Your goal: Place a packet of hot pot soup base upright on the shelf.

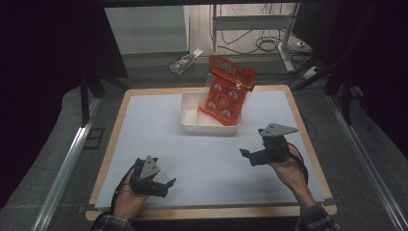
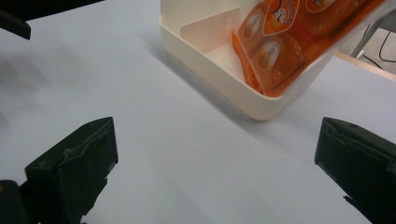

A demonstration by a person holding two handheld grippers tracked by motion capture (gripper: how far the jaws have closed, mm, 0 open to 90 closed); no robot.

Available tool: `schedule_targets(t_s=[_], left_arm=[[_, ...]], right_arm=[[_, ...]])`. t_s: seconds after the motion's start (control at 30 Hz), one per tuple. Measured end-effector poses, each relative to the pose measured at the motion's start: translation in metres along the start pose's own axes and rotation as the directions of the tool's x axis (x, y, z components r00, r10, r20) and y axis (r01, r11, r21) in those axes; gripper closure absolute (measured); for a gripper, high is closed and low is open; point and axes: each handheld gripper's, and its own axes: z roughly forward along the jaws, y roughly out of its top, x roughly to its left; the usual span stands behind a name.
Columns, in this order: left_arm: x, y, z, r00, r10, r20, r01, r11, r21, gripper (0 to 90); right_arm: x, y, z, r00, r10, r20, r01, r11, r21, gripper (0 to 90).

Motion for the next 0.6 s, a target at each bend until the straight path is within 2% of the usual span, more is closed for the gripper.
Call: schedule_targets(t_s=[0.2,0.37,0.6], left_arm=[[0.0,0.0,0.0,1.0,0.005,-0.002,-0.005,1.0,0.0,3.4],[0.0,0.0,0.0,1.0,0.007,-0.004,-0.007,1.0,0.001,3.5],[0.0,0.0,0.0,1.0,-0.005,0.009,0.005,1.0,-0.008,3.4]], right_arm=[[0.007,-0.017,-0.006,0.9996,0.015,0.024,-0.015,1.0,0.002,0.0],[0.011,-0.028,-0.01,0.9997,0.012,0.02,-0.012,1.0,0.013,0.0],[0.016,-0.045,-0.013,0.9999,0.003,0.014,-0.004,0.998,0.059,0.0]])
